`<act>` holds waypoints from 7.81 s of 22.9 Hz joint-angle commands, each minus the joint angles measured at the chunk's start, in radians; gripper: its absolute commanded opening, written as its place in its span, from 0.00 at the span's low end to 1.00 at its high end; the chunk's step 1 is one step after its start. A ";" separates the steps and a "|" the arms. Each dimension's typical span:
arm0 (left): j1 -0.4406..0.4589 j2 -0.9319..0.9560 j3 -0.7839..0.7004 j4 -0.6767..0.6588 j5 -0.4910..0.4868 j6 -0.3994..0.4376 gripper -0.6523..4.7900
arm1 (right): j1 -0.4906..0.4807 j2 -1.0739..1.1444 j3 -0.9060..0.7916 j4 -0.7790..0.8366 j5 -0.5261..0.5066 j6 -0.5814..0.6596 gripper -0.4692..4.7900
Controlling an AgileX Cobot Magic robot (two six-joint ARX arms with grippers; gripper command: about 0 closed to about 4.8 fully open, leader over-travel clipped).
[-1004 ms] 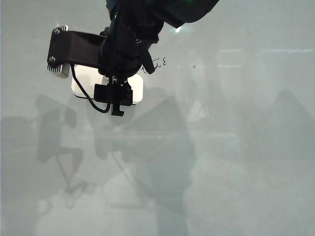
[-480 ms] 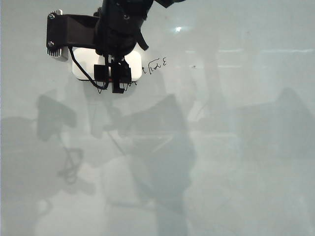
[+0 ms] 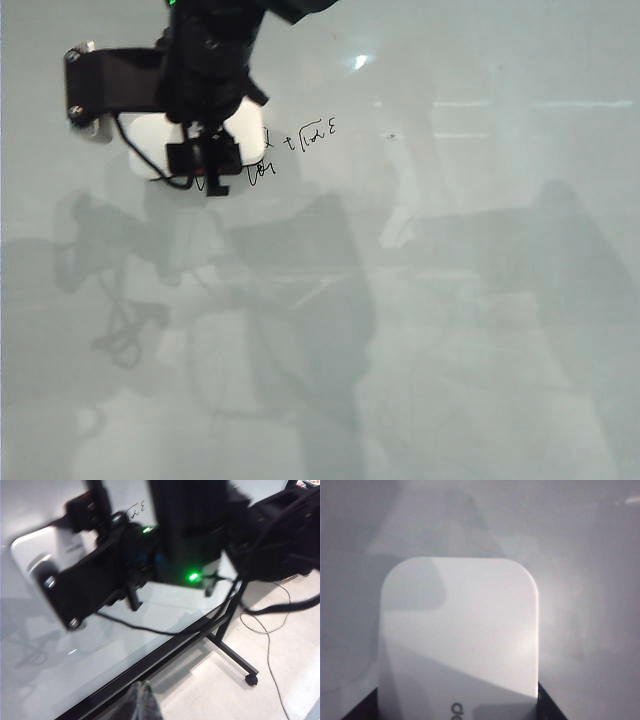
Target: Grab the whiteboard eraser that is attached to the surface of the whiteboard and use it to clean the writing on the whiteboard.
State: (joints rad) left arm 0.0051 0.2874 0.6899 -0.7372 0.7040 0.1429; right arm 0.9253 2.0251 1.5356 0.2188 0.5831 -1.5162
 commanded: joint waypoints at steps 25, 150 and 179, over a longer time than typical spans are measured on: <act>0.000 -0.001 0.006 0.012 0.003 0.003 0.12 | -0.205 0.013 -0.047 0.130 0.163 0.151 0.56; -0.075 -0.002 0.006 0.013 -0.008 0.003 0.12 | -0.823 -0.793 -0.914 0.355 -0.444 1.365 0.88; -0.075 -0.008 0.006 0.006 -0.008 0.003 0.12 | -0.813 -2.024 -1.315 -0.457 -0.541 1.755 0.08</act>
State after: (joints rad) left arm -0.0696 0.2794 0.6910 -0.7414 0.6914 0.1425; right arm 0.1101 0.0017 0.2508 -0.2462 0.0540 0.1841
